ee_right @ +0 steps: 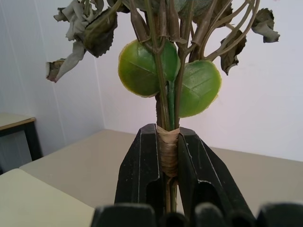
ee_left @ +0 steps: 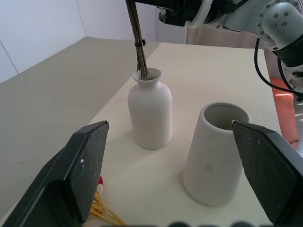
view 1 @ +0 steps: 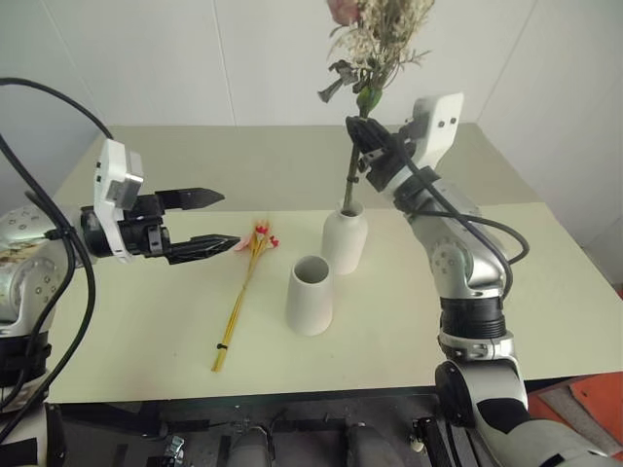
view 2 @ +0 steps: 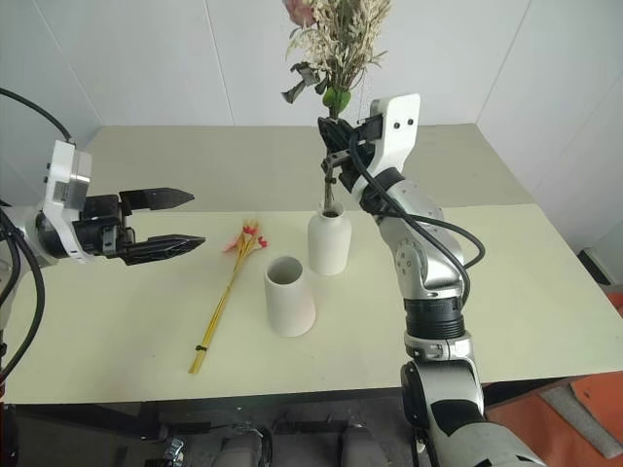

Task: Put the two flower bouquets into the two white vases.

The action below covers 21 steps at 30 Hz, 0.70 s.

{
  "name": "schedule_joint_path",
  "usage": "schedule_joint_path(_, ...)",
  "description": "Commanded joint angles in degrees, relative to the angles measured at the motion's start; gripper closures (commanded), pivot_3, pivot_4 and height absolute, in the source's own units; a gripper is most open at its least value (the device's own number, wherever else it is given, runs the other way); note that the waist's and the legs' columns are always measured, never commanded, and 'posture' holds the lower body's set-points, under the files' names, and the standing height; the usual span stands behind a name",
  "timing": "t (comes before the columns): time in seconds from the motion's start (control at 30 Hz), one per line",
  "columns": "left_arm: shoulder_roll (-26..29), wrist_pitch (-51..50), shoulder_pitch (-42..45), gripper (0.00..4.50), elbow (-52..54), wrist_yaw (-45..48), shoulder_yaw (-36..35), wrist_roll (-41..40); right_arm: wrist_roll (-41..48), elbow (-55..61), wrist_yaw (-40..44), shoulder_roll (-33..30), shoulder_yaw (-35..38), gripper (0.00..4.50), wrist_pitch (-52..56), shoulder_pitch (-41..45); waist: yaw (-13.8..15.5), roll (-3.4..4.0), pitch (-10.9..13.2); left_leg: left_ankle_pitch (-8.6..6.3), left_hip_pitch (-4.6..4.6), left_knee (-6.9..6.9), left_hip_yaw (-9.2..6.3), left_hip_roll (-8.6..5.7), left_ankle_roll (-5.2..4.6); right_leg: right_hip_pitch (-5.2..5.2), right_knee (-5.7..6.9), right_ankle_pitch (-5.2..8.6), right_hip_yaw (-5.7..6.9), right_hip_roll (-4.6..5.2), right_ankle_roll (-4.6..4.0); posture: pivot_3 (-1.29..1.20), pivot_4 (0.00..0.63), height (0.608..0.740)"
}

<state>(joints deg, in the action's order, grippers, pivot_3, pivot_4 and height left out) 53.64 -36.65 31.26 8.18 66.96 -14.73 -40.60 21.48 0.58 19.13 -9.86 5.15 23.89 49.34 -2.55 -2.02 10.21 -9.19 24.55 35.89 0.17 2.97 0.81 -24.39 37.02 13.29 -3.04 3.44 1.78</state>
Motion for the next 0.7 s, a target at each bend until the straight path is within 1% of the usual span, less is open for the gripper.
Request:
schedule_joint_path(0.03, 1.3, -0.2, -0.2, 0.00, 1.7, -0.3, -2.2, -1.0, -0.4, 1.2, -0.2, -0.3, -0.2, 4.28, 0.0, -1.7, 0.0, -0.01, 0.0, 0.00, -0.02, 0.00, 0.00, 0.00, 0.00, 0.02, 0.00, 0.00, 0.00, 0.00, 0.00, 0.00, 0.150, 0.740)
schedule_joint_path(0.33, 1.4, -0.4, -0.4, 0.00, 2.0, -0.9, -2.2, -1.3, -0.9, 3.5, -0.3, -0.4, -1.4, 4.28, 0.0, -6.6, 0.0, 0.00, 0.0, 0.00, 0.06, -0.01, 0.01, 0.00, 0.00, -0.07, 0.00, 0.00, 0.00, 0.00, 0.00, 0.00, 0.150, 0.740)
schedule_joint_path(0.4, 1.4, -0.4, -0.4, 0.00, 1.9, -0.9, -2.3, -1.2, -0.9, 4.1, -0.4, -0.4, -1.5, 3.56, 0.1, -7.2, 0.0, 0.00, 0.0, 0.00, 0.06, -0.01, 0.00, 0.00, 0.00, -0.07, 0.00, 0.00, 0.00, 0.00, 0.00, 0.00, 0.150, 0.740)
schedule_joint_path(0.47, 1.4, -0.3, -0.3, 0.00, 1.8, -1.0, -2.3, -1.2, -1.0, 4.7, -0.6, -0.4, -1.6, 3.05, 0.1, -8.1, 0.0, -0.01, 0.0, 0.00, 0.06, 0.00, 0.01, -0.01, 0.00, -0.07, -0.01, 0.00, 0.00, 0.00, 0.00, 0.00, 0.150, 0.740)
schedule_joint_path(0.63, 1.1, 0.0, 0.2, 0.00, 1.4, -1.2, -1.9, -1.0, -1.6, 5.4, -1.1, -0.5, -2.0, 1.41, -0.2, -9.6, 0.0, -0.01, 0.0, 0.00, 0.06, 0.00, 0.01, 0.00, 0.00, -0.07, -0.01, 0.00, 0.00, 0.00, 0.00, 0.00, 0.150, 0.740)
schedule_joint_path(0.7, 1.0, 0.0, 0.3, 0.00, 1.5, -1.3, -1.8, -0.9, -1.6, 5.9, -0.9, -0.6, -2.1, 0.68, -0.3, -10.1, 0.0, -0.01, 0.0, 0.00, 0.06, 0.00, 0.01, 0.00, 0.00, -0.07, -0.01, 0.00, 0.00, 0.00, 0.00, 0.00, 0.150, 0.740)
